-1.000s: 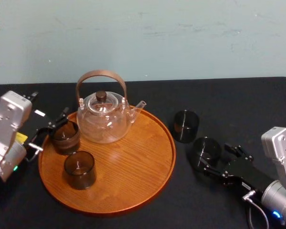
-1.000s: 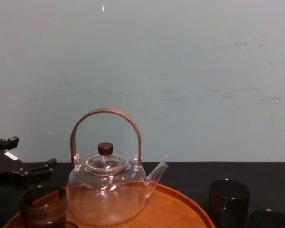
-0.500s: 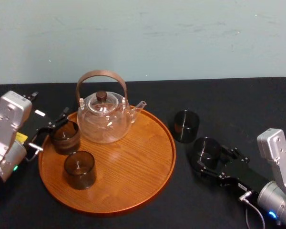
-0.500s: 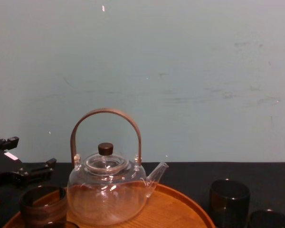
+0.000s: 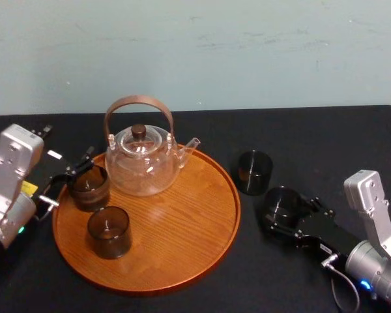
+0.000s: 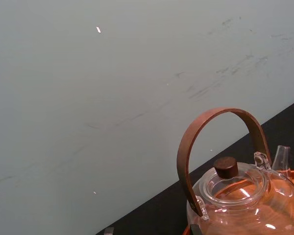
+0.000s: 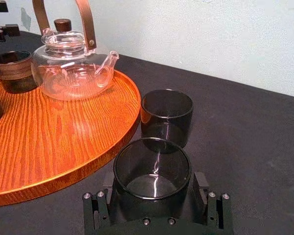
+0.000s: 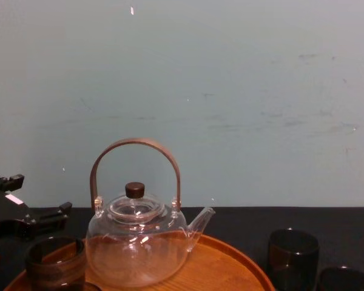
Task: Pick up the glass from the table and place it on the tray.
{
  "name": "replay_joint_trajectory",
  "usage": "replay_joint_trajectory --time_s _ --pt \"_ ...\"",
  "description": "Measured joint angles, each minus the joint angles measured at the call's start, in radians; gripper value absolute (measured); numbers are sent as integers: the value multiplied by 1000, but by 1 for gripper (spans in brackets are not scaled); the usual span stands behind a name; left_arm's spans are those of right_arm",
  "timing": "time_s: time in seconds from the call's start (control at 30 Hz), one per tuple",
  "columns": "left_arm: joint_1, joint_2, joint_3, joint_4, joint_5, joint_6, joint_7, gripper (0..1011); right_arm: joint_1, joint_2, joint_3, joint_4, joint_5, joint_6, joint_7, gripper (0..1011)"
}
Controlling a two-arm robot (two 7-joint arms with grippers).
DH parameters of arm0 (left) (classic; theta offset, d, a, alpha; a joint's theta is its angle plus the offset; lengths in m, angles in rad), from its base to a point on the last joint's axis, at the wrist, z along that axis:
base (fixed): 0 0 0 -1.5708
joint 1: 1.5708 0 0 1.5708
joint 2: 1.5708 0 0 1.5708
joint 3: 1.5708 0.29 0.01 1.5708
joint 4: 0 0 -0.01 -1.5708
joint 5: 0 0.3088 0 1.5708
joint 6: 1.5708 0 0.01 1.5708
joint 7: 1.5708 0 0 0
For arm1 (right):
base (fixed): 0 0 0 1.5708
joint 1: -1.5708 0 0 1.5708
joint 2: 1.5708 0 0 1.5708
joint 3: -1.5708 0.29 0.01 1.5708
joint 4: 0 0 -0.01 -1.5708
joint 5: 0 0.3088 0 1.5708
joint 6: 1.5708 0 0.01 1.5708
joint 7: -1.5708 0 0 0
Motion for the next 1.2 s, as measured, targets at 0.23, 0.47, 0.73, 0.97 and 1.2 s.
replay_joint_trajectory --time_s 0.23,0.47,0.73,0.97,1.2 --pt "0 0 0 0 0 0 0 1001 29 -24 1 40 -9 0 24 1002" --pt "0 0 0 0 0 0 0 1001 56 -43 -4 80 -16 -5 46 1002" --pt "0 0 0 0 0 0 0 1001 64 -48 -7 92 -17 -13 56 1002" --pt "0 0 0 0 0 0 0 1002 63 -48 -7 90 -17 -12 55 997" --pt "0 0 0 0 0 0 0 1001 62 -47 -7 89 -17 -11 54 905"
